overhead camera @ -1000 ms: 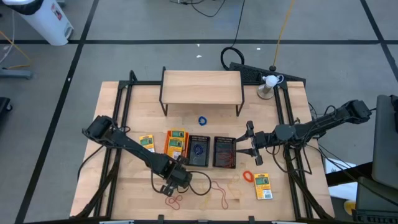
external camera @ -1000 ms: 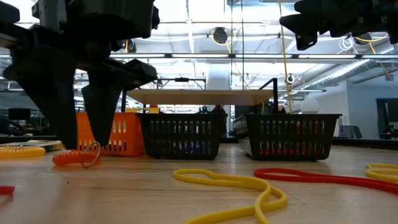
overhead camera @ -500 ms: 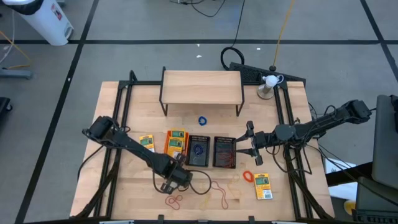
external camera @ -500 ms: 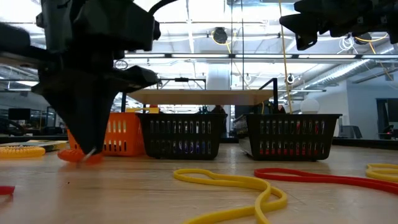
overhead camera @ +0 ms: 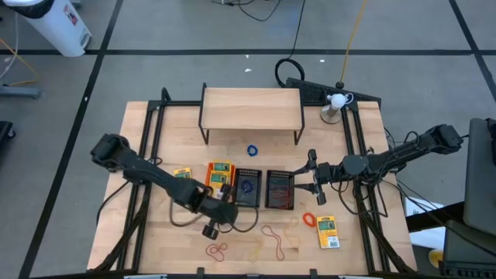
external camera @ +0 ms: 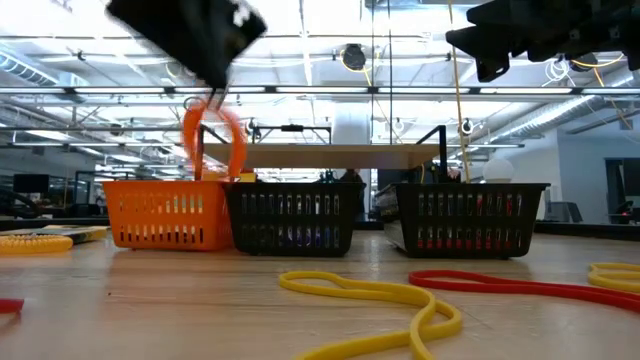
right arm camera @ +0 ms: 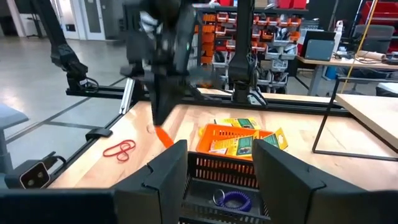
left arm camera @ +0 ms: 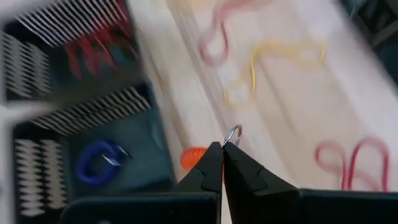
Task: Pick & Place Office Desk Supplies
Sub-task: Put the orange spring rubber band into the left black bin
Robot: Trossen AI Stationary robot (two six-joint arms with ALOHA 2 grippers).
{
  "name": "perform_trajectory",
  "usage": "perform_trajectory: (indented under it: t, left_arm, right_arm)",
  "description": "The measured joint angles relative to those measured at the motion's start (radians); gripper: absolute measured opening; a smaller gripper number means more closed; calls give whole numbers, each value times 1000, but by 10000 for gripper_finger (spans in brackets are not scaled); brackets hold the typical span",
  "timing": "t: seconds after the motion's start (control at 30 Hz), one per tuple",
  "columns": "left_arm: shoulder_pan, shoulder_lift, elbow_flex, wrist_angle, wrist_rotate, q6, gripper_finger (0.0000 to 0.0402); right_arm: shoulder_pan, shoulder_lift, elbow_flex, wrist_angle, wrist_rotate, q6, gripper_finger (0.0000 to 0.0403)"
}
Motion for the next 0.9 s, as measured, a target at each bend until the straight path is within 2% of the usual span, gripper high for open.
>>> perform_trajectory:
  t: [0.23, 0.37, 0.5, 0.7, 0.9]
  left_arm:
    - [1, -144, 0, 136, -157, 38, 0]
    - [21, -177, 1, 251, -195, 110, 0]
    - [60, -178, 1, 331, -199, 179, 0]
    - [138, -169, 0, 389, -199, 196, 0]
    - [214, -169, 0, 487, -65, 222, 0]
  right_arm:
    - [0, 13, 0, 52, -1, 28, 171]
    - [0, 67, 0, 138, -1, 27, 171]
    - [0, 150, 0, 304, -6, 15, 171]
    - [-5, 254, 0, 499, -55, 16, 171]
    - [-31, 296, 20, 518, -56, 61, 171]
